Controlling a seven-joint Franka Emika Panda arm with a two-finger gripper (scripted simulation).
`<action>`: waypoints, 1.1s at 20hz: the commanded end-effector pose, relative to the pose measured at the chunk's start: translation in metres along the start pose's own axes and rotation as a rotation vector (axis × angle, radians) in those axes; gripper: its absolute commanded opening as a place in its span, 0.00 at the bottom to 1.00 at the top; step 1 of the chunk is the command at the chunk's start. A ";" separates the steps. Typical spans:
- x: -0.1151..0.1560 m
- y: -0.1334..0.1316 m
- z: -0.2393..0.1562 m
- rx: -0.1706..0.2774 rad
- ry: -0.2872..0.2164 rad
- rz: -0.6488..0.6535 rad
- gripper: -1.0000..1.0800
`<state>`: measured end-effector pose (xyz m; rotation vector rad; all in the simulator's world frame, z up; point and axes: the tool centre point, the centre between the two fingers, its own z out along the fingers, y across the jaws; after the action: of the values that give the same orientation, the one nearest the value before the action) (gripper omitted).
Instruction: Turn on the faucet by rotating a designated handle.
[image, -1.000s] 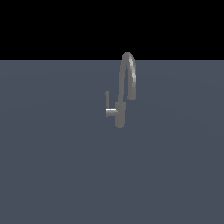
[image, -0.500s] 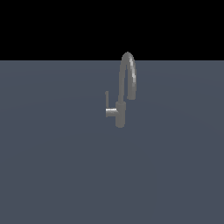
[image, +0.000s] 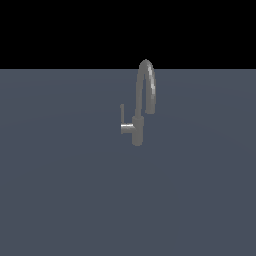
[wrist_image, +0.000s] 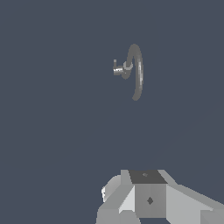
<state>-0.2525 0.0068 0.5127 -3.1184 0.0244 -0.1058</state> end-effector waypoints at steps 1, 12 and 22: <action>0.001 -0.003 -0.005 -0.007 0.019 0.021 0.00; 0.010 -0.031 -0.044 -0.071 0.184 0.204 0.00; 0.032 -0.079 -0.071 -0.159 0.378 0.427 0.00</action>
<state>-0.2284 0.0759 0.5849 -3.1160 0.6725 -0.6605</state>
